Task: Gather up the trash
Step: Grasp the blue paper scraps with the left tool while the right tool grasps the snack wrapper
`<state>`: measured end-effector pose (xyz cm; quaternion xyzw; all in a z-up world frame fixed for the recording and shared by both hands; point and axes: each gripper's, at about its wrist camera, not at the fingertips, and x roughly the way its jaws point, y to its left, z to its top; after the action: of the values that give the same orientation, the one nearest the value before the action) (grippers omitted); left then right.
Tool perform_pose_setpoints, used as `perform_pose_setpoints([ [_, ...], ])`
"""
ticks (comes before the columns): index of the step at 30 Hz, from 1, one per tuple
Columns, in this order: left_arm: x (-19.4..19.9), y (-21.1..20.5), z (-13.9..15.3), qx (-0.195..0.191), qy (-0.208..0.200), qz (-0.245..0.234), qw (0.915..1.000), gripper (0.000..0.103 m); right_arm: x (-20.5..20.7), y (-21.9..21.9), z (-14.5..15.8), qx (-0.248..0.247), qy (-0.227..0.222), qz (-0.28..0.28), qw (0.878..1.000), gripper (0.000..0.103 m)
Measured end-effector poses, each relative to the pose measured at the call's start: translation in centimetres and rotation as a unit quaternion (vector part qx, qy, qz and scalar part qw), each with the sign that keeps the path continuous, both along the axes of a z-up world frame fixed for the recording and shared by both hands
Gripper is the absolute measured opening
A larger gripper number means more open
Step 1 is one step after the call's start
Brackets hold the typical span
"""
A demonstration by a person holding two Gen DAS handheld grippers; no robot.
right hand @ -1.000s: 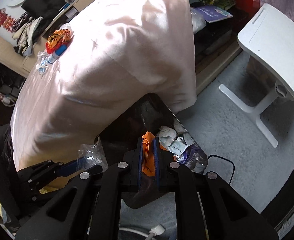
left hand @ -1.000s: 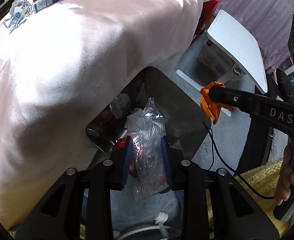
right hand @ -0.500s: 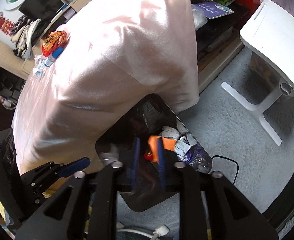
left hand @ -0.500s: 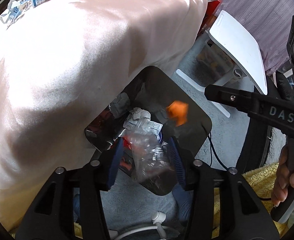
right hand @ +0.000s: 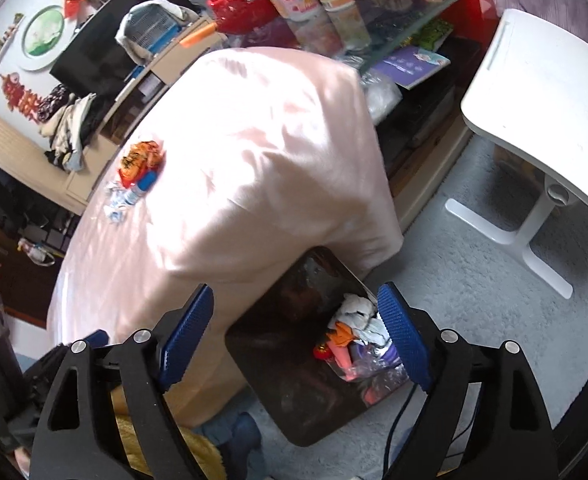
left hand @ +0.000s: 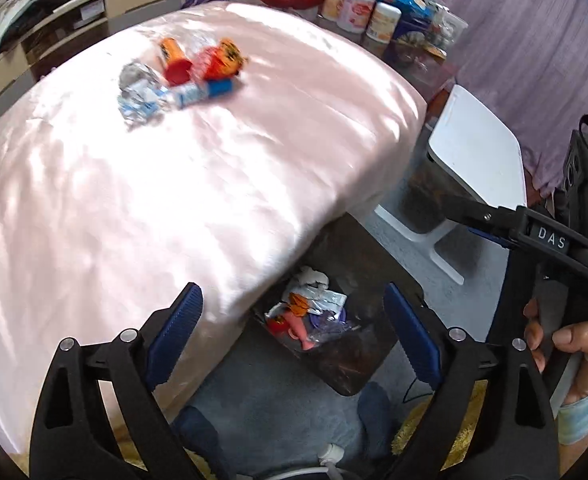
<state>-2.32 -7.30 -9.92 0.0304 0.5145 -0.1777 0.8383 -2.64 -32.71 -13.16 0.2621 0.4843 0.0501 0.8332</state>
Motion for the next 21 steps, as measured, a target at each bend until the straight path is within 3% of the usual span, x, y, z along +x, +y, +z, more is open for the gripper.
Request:
perform_pose_setpoints([
  [11, 5.3, 8.1, 5.9, 0.019, -0.056, 0.076, 0.9954, 0.087, 6.8, 5.9, 6.7, -0.052, -0.053, 0.080, 0.994, 0.085],
  [21, 11.9, 10.0, 4.5, 0.050, -0.047, 0.107, 0.9919, 0.086, 15.0, 11.2, 7.4, -0.068, -0.043, 0.124, 0.989, 0.085],
])
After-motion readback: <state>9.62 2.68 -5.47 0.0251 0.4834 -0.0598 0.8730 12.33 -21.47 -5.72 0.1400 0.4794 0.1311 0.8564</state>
